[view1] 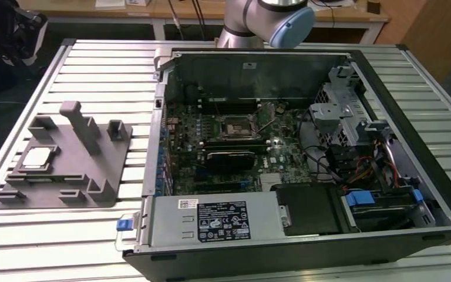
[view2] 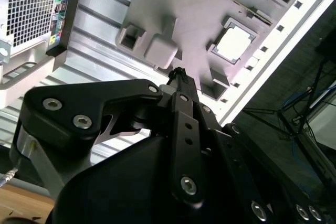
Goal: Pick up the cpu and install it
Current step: 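Reach for the cpu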
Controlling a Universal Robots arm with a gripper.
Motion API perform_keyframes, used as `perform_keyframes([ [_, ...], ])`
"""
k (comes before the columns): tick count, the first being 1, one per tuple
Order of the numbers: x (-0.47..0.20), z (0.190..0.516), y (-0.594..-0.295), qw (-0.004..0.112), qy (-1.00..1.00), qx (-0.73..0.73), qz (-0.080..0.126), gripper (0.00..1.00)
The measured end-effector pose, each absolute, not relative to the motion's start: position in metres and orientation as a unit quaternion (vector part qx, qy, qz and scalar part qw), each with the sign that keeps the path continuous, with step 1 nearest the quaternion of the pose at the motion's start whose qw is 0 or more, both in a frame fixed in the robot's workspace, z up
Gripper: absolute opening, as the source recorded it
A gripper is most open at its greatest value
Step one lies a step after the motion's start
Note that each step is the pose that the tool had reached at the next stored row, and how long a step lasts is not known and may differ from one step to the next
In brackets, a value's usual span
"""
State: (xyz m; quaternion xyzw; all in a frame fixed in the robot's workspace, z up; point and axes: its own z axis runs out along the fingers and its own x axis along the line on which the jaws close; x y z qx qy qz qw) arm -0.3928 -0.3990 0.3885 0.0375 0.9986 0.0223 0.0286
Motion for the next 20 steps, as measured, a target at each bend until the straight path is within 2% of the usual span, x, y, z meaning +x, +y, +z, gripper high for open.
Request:
perform_keyframes([
  [20, -0.404, 0.371, -0.401, 0.029, 0.999, 0.038, 0.022, 0.11],
])
